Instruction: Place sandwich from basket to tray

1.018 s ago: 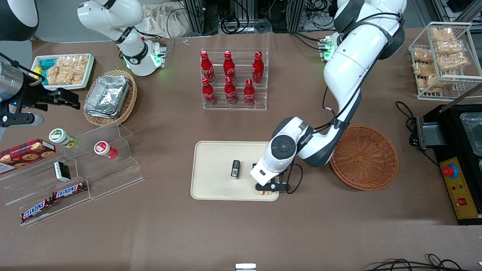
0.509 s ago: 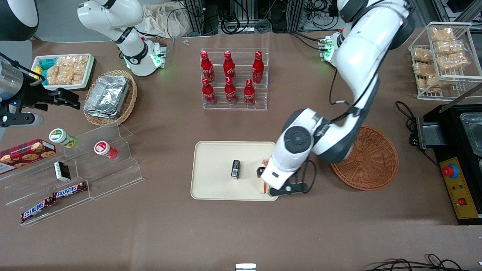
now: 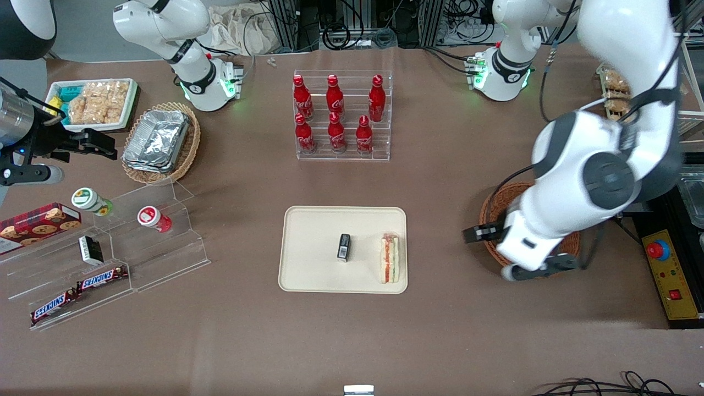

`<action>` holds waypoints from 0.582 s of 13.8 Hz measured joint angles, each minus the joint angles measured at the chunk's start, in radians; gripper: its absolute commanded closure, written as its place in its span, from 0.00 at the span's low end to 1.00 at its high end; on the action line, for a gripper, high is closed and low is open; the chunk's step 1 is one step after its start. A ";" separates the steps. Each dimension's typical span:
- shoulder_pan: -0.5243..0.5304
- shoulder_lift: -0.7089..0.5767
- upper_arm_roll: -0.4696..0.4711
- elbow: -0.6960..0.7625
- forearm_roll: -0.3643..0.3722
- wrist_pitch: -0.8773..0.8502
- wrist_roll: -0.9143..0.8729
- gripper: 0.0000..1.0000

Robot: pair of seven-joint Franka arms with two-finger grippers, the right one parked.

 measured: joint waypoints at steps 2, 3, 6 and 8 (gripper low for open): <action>0.001 -0.107 0.086 -0.110 -0.031 0.000 0.132 0.00; -0.006 -0.158 0.130 -0.170 -0.048 0.005 0.196 0.00; -0.075 -0.301 0.286 -0.360 -0.063 0.073 0.303 0.00; -0.104 -0.370 0.332 -0.446 -0.064 0.095 0.326 0.00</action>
